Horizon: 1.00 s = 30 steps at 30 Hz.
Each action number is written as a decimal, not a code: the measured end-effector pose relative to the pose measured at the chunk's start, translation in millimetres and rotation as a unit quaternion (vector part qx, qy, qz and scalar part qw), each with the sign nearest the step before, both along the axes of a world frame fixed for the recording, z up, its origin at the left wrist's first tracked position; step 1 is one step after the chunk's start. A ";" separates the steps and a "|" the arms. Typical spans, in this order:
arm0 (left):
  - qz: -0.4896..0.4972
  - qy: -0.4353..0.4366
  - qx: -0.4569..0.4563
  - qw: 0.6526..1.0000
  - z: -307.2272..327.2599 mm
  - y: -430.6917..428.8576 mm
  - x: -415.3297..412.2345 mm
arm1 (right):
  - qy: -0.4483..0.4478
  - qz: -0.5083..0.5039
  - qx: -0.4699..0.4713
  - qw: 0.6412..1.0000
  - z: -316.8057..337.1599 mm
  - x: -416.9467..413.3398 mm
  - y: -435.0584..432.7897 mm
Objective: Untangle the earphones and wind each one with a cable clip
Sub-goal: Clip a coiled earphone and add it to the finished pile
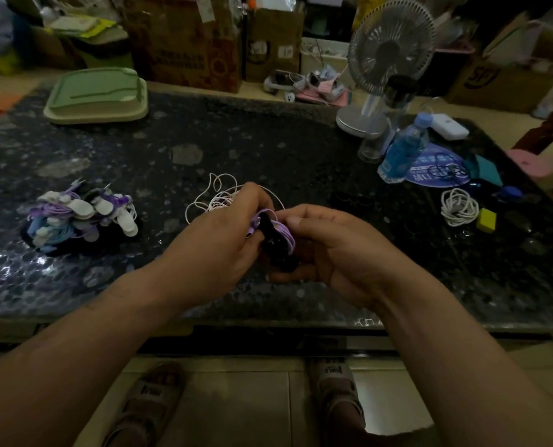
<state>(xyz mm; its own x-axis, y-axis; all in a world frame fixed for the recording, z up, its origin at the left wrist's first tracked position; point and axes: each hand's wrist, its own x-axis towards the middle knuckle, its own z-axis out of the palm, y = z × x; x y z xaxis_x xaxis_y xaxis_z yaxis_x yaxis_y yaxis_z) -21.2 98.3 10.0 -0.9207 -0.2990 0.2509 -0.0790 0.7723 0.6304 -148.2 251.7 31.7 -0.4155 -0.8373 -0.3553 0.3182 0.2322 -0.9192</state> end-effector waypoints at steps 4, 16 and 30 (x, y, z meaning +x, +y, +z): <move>-0.017 -0.021 -0.014 1.000 -0.2 -1.6 2.1 | 0.088 0.024 0.013 0.996 -3.2 -5.5 2.5; -0.013 -0.050 -0.004 0.999 -1.0 2.3 1.4 | 0.149 -0.053 0.031 0.987 -4.8 3.6 -7.2; -0.014 -0.138 0.067 0.988 4.3 -6.9 1.7 | 0.275 -0.012 0.024 0.961 -10.9 16.1 -5.7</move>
<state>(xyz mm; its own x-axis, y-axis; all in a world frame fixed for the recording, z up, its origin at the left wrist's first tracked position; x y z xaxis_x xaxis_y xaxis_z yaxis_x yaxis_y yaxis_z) -19.5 91.4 14.3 -0.9567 -0.2866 -0.0514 -0.2427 0.6873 0.6847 -132.1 246.0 20.8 -0.5705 -0.8132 -0.1149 -0.2065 0.2774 -0.9383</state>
